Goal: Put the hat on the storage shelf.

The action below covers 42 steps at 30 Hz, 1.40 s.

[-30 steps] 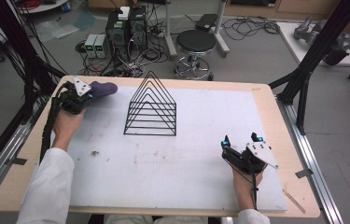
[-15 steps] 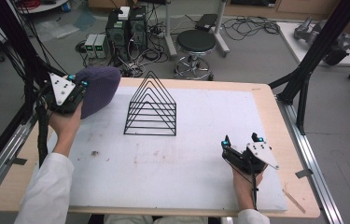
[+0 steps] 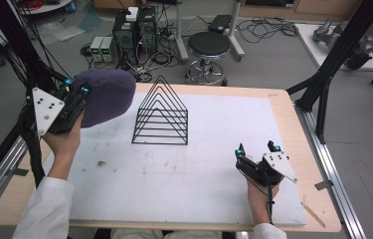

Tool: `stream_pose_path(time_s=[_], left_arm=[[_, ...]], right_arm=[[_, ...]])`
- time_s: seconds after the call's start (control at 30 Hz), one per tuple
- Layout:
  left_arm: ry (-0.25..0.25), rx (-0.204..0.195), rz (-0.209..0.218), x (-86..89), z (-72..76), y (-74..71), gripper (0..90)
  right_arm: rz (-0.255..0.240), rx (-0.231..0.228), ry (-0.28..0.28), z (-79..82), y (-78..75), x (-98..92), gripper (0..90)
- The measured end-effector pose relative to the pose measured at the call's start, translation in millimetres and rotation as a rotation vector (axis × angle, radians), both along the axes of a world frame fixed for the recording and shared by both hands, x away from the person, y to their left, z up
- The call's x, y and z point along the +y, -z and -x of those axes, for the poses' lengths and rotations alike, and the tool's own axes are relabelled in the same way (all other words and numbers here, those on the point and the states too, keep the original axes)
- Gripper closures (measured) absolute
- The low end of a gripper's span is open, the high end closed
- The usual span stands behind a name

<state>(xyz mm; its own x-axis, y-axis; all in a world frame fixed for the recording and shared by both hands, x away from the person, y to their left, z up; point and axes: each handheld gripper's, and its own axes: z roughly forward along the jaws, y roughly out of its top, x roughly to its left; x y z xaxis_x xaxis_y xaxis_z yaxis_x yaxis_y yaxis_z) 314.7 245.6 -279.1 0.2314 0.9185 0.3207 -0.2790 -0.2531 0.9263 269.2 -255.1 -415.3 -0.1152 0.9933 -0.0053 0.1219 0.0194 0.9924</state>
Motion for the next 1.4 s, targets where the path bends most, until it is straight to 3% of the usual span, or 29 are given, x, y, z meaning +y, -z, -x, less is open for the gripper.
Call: stream_pose_path(time_s=[0.07, 0.13, 0.27, 0.37, 0.5, 0.6, 0.8, 0.93, 1.07, 1.2, 1.27, 1.4], left_arm=[[0.04, -0.018, 0.005, -2.2, 5.8, -3.6, 76.6], [0.074, -0.044, -0.006, -8.2, 12.5, -8.9, 76.6], [0.116, -0.082, -0.006, -15.7, 21.8, -18.9, 76.5], [0.152, -0.1, 0.008, -19.2, 28.4, -27.5, 76.2], [0.197, -0.118, 0.021, -23.6, 34.4, -37.8, 75.9], [0.213, -0.125, 0.02, -26.6, 35.9, -44.1, 75.9], [0.233, -0.121, 0.025, -32.3, 35.1, -49.0, 75.9], [0.237, -0.099, 0.032, -38.2, 29.2, -48.8, 75.9], [0.261, -0.084, 0.069, -42.8, 24.4, -50.3, 75.9], [0.279, -0.081, 0.084, -47.0, 23.2, -52.5, 75.8], [0.292, -0.081, 0.091, -49.5, 24.2, -53.9, 75.8], [0.322, -0.084, 0.108, -53.1, 27.6, -56.8, 75.8]], right_arm=[[-0.011, -0.006, -0.01, 0.3, -1.4, 1.4, 6.3], [-0.039, -0.007, -0.067, -0.7, -5.0, 6.3, 6.3], [0.001, -0.059, -0.154, 0.2, -13.5, 22.9, 3.5], [-0.002, -0.097, -0.222, 1.8, -19.2, 34.8, 3.5], [0.002, -0.09, -0.233, -1.0, -29.0, 47.1, 3.7], [-0.035, -0.087, -0.261, -4.9, -38.2, 52.1, 4.2], [-0.087, -0.134, -0.36, -17.2, -67.4, 64.3, 4.2], [-0.072, -0.172, -0.413, -26.2, -86.1, 75.1, 4.7], [-0.104, -0.196, -0.501, -41.7, -105.9, 86.1, 4.7], [-0.082, -0.217, -0.594, -53.4, -121.6, 100.5, 4.6], [-0.072, -0.213, -0.652, -57.8, -126.4, 108.6, 4.6], [-0.037, -0.164, -0.789, -69.8, -128.4, 131.5, 4.7]])
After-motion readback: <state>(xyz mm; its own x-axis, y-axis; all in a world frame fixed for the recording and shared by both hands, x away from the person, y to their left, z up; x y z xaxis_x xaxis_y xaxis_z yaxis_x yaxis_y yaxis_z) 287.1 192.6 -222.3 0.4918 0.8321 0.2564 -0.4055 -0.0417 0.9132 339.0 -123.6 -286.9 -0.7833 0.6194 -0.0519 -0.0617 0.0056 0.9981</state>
